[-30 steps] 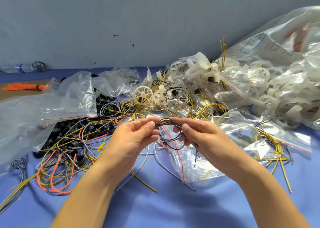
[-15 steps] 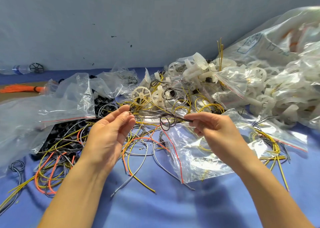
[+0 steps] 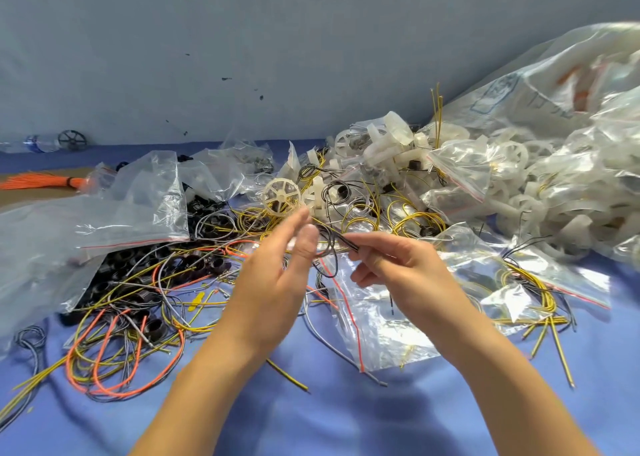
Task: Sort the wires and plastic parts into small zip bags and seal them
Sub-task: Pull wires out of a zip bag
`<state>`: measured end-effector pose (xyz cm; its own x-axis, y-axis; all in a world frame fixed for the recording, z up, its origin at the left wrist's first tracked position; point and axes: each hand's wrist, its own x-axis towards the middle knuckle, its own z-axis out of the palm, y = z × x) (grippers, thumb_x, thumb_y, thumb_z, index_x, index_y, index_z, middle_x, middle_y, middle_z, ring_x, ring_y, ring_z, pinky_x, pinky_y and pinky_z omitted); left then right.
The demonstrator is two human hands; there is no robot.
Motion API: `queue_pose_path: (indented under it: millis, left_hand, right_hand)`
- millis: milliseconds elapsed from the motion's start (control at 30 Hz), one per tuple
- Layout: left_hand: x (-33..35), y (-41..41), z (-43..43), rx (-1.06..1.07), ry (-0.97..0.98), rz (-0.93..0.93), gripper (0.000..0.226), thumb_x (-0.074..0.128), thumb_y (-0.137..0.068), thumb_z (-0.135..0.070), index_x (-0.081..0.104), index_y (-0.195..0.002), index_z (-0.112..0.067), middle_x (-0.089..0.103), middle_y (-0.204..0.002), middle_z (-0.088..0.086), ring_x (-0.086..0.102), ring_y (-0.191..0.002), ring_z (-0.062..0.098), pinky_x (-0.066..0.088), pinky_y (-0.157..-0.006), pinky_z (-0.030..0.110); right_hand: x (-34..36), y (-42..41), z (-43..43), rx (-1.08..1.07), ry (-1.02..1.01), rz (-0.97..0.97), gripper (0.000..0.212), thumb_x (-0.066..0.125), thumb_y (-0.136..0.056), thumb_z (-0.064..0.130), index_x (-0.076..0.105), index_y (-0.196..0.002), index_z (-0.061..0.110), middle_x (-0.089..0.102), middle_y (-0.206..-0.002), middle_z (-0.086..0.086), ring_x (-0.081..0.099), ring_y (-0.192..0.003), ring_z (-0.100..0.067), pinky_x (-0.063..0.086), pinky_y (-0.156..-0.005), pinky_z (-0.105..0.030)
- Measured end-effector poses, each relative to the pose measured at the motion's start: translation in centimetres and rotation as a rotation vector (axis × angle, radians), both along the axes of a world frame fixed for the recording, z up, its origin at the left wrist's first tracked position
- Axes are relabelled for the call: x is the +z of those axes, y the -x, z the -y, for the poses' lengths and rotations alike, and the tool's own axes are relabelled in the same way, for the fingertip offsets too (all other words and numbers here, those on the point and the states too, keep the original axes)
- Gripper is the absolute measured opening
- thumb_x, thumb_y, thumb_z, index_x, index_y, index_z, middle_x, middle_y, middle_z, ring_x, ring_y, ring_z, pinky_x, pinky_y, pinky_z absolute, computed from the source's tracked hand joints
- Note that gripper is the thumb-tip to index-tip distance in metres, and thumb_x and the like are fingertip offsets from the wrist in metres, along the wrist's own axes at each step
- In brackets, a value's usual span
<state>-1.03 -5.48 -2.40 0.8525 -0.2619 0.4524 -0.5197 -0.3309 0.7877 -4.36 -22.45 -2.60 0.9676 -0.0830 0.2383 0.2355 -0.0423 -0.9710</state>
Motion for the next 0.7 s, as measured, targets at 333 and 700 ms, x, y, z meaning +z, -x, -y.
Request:
queue_pose_path:
  millis: [333, 700]
  left_hand:
    - [-0.4, 0.3, 2.6, -0.041, 0.576, -0.501, 0.029, 0.039, -0.105, -0.023, 0.066, -0.094, -0.018, 0.073, -0.082, 0.003, 0.070, -0.077, 0.017, 0.058, -0.066, 0.026]
    - [-0.7, -0.5, 0.8, 0.074, 0.308, -0.447, 0.031, 0.040, -0.104, -0.031, 0.061, -0.084, -0.018, 0.042, -0.047, -0.012, 0.029, -0.036, 0.004, 0.024, -0.033, 0.013]
  right_hand:
    - [-0.5, -0.1, -3.4, -0.011, -0.073, 0.052, 0.013, 0.069, -0.087, 0.002, 0.073, -0.092, 0.013, 0.076, -0.084, 0.004, 0.070, -0.078, -0.006, 0.053, -0.069, -0.018]
    - [-0.8, 0.3, -3.0, -0.201, 0.484, 0.083, 0.015, 0.072, -0.084, 0.043, 0.061, -0.082, 0.032, 0.057, -0.093, 0.010, 0.051, -0.082, 0.001, 0.036, -0.070, -0.017]
